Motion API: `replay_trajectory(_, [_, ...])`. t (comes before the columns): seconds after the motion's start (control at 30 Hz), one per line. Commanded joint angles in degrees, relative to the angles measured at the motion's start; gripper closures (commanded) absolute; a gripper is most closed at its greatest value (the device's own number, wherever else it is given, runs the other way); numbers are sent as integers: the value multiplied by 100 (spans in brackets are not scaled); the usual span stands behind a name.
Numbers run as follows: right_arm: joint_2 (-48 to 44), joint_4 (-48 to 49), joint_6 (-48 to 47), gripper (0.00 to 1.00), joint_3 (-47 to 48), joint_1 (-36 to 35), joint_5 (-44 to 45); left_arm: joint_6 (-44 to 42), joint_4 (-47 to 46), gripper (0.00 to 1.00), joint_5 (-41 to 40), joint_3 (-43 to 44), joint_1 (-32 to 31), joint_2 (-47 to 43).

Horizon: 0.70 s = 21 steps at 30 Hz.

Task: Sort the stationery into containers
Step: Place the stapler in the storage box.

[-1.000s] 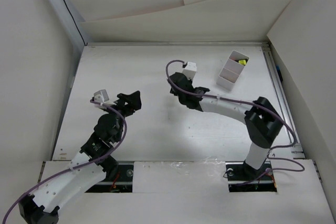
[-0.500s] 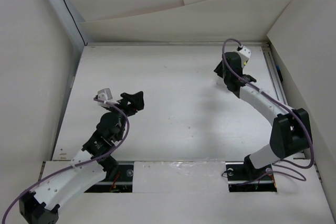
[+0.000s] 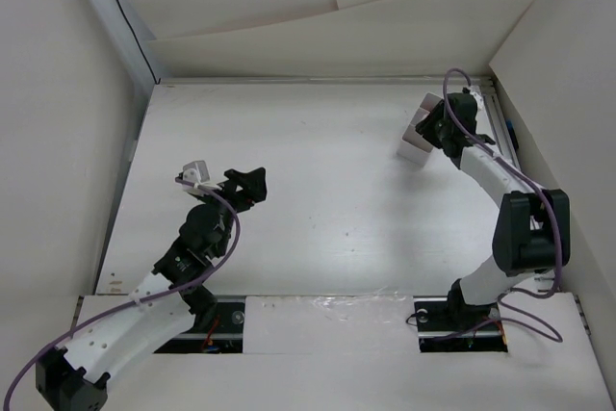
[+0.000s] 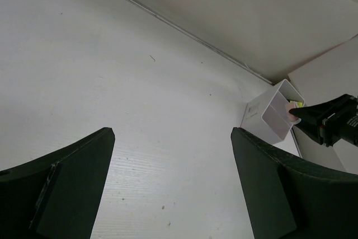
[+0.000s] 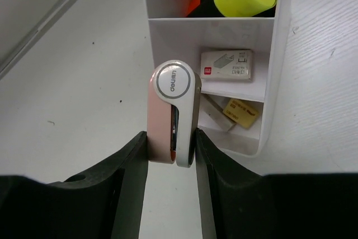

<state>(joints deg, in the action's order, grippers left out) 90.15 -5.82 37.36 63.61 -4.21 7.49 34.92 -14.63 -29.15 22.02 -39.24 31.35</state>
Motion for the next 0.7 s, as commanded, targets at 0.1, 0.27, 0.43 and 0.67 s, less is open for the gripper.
replay_trajectory(0.1, [231, 539, 201, 73, 221, 350, -1240, -90, -277, 17, 5, 30, 22, 11])
replay_trajectory(0.27, [284, 653, 263, 73, 274, 500, -1495, -90, -277, 17, 58, 30, 22, 11])
replay_trajectory(0.43, [416, 793, 438, 72, 274, 728, -1855, -90, -216, 17, 66, 30, 22, -42])
replay_trajectory(0.67, [521, 916, 544, 68, 222, 904, -2287, -90, -215, 17, 5, 22, 22, -94])
